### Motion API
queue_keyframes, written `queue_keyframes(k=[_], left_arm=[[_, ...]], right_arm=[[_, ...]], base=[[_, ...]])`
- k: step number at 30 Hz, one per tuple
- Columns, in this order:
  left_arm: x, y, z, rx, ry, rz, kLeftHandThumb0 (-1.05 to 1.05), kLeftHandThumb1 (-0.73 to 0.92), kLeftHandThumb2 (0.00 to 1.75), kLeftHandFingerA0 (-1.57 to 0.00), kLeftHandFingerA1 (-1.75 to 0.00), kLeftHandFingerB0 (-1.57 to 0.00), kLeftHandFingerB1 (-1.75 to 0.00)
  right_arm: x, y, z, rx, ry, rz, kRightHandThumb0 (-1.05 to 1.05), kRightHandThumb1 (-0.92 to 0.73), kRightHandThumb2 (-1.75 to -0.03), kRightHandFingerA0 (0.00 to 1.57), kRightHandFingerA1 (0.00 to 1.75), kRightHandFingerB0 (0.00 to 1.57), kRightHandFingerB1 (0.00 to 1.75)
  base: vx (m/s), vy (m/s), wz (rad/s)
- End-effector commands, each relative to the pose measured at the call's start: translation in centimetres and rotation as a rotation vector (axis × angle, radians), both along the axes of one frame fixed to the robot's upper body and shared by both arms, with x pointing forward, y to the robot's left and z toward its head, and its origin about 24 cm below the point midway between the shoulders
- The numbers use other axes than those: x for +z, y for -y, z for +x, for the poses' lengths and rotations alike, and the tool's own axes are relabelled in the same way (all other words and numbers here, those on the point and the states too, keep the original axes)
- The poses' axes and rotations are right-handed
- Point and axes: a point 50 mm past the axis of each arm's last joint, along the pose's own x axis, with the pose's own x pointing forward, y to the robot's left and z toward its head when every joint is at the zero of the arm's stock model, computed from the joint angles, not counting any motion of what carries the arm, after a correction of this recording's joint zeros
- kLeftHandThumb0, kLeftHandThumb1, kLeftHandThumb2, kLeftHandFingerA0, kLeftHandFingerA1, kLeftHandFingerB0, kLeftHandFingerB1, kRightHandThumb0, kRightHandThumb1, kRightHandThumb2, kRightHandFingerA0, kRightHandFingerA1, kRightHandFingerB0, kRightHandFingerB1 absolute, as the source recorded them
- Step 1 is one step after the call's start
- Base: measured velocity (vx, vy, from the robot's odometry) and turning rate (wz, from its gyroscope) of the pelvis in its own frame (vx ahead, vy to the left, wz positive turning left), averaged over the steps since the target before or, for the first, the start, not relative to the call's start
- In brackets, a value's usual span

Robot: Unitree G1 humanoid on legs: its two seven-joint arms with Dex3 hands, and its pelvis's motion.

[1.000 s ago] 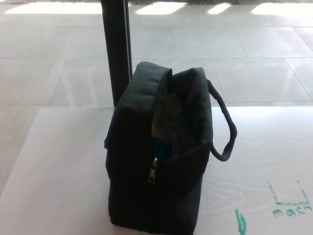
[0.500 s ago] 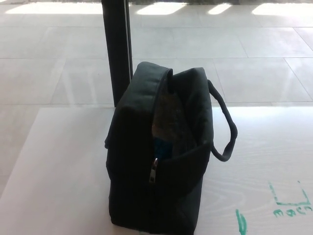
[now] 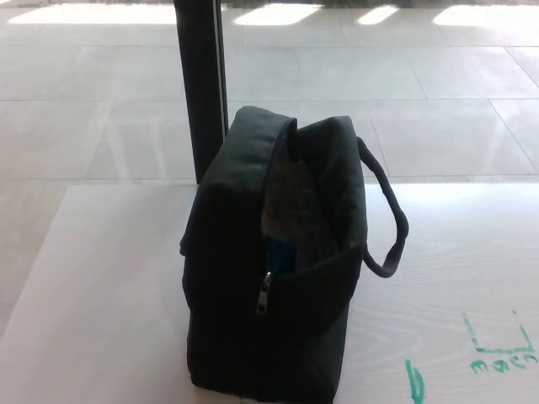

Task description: The robot uses its right hand to pick up the cube kept on the middle of the desk and put it inside the bag next to it

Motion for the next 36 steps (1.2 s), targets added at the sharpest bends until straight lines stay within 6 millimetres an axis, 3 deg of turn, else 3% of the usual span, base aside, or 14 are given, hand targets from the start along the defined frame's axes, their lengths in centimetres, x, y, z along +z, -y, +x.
queue_keyframes(k=[1, 4, 5, 6, 7, 8, 12, 13, 14, 15, 36], left_arm=[[0.51, -0.48, -0.06, -0.021, -0.004, 0.027, -0.72, 0.47, 0.83, -0.15, -0.55, -0.23, -0.51], [0.5, -0.52, -0.04, -0.002, 0.003, 0.009, -0.71, 0.46, 0.81, -0.14, -0.55, -0.22, -0.51], [0.61, -0.61, 0.01, -0.009, -0.002, 0.017, -0.69, 0.61, 0.57, -0.16, -0.51, -0.28, -0.44], [0.49, -0.64, 0.03, -0.005, -0.005, 0.025, -0.69, 0.6, 0.58, -0.16, -0.51, -0.28, -0.44], [0.53, -0.66, 0.0, -0.022, -0.006, 0.03, -0.72, 0.48, 0.81, -0.17, -0.56, -0.23, -0.51], [0.53, -0.66, 0.0, -0.023, -0.004, 0.029, -0.71, 0.48, 0.82, -0.15, -0.56, -0.23, -0.52], [0.61, -0.66, -0.01, -0.002, -0.001, 0.013, -0.71, 0.46, 0.82, -0.15, -0.56, -0.23, -0.51], [0.57, -0.7, -0.03, -0.004, -0.003, 0.016, -0.68, 0.6, 0.57, -0.17, -0.52, -0.28, -0.44], [0.63, -0.69, 0.16, -0.004, 0.002, 0.019, -0.71, 0.48, 0.78, -0.19, -0.56, -0.24, -0.51], [0.75, -0.66, 0.4, -0.003, 0.009, 0.018, -0.73, 0.45, 0.81, -0.16, -0.56, -0.23, -0.51], [0.97, -0.84, 0.25, -0.022, 0.008, 0.029, -0.73, 0.47, 0.83, -0.16, -0.56, -0.24, -0.52]], right_arm=[[0.6, 0.58, -0.02, -0.003, 0.006, -0.003, -0.67, -0.73, -0.62, 0.13, 0.46, 0.15, 0.31], [0.61, 0.5, 0.01, -0.004, 0.012, -0.009, -0.67, -0.72, -0.62, 0.15, 0.46, 0.16, 0.32], [0.48, 0.4, -0.2, 0.0, 0.008, -0.014, -0.69, -0.73, -0.61, 0.15, 0.47, 0.16, 0.32], [0.56, 0.42, -0.18, 0.004, -0.001, -0.013, -0.7, -0.74, -0.61, 0.14, 0.46, 0.15, 0.32], [0.57, 0.42, -0.17, 0.001, 0.009, -0.004, -0.68, -0.73, -0.61, 0.15, 0.46, 0.16, 0.31], [0.54, 0.41, -0.16, -0.002, 0.009, -0.005, -0.68, -0.73, -0.61, 0.15, 0.46, 0.16, 0.31], [0.53, 0.38, -0.13, 0.005, 0.003, -0.01, -0.67, -0.73, -0.62, 0.14, 0.47, 0.15, 0.32], [0.55, 0.36, -0.14, 0.004, 0.0, -0.01, -0.67, -0.73, -0.63, 0.14, 0.45, 0.15, 0.31], [0.65, 0.33, 0.07, 0.003, 0.009, -0.005, -0.66, -0.72, -0.62, 0.13, 0.46, 0.15, 0.32], [0.72, 0.29, 0.43, -0.001, 0.025, 0.002, -0.65, -0.71, -0.62, 0.14, 0.46, 0.17, 0.31], [0.37, 0.2, 0.36, -0.006, 0.005, 0.011, -0.63, -0.72, -0.62, 0.15, 0.44, 0.17, 0.3]], base=[[0.0, 0.0, 0.0], [0.0, 0.0, 0.0], [0.0, 0.0, 0.0], [0.0, 0.0, 0.0], [0.0, 0.0, 0.0], [0.0, 0.0, 0.0], [0.0, 0.0, 0.0], [0.0, 0.0, 0.0], [0.0, 0.0, 0.0], [0.0, 0.0, 0.0], [0.0, 0.0, 0.0]])
